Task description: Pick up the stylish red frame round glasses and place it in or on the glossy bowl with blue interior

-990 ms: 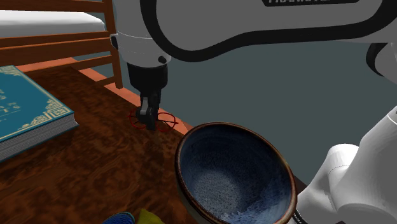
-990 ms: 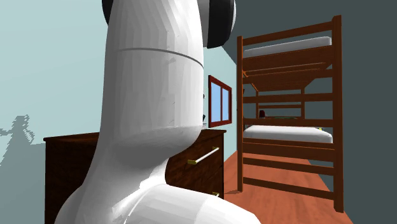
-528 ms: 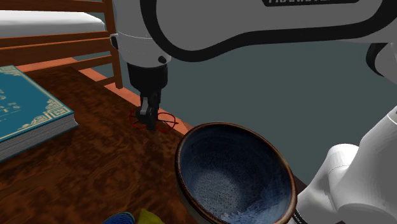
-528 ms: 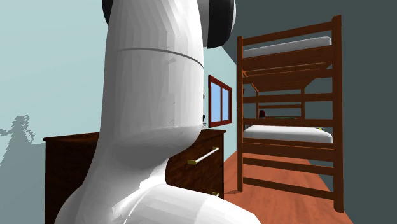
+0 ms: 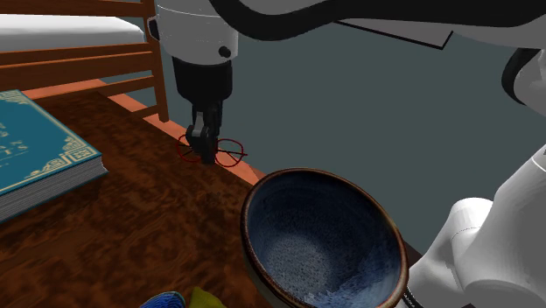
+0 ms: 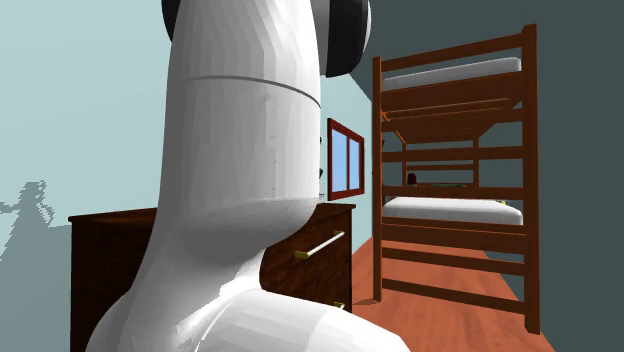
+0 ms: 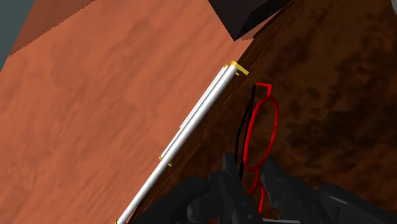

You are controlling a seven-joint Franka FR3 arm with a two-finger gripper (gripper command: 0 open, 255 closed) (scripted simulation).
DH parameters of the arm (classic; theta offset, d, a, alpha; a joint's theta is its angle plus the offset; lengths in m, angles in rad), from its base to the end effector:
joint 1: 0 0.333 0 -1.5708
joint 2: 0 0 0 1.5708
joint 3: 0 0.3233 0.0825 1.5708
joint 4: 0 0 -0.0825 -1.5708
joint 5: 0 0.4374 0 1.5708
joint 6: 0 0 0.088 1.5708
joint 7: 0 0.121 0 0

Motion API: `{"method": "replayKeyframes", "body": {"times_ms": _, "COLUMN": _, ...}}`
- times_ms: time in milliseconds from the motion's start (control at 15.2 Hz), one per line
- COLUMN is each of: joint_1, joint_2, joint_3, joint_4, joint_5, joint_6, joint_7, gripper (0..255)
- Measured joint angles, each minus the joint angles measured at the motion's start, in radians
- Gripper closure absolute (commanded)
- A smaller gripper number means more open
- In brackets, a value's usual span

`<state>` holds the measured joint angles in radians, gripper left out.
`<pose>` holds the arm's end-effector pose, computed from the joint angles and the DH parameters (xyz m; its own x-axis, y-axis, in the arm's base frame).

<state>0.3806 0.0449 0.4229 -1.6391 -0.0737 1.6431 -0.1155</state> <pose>0.4417 0.4394 0.5629 0.6016 0.7976 -0.0431 0.7987 -0.5997 0.0502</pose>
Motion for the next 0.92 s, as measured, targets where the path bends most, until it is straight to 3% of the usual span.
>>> {"method": "replayKeyframes", "body": {"times_ms": 924, "joint_1": 0.017, "joint_2": 0.063, "joint_3": 0.010, "joint_4": 0.272, "joint_5": -0.027, "joint_6": -0.215, "joint_7": 0.007, "gripper": 255}}
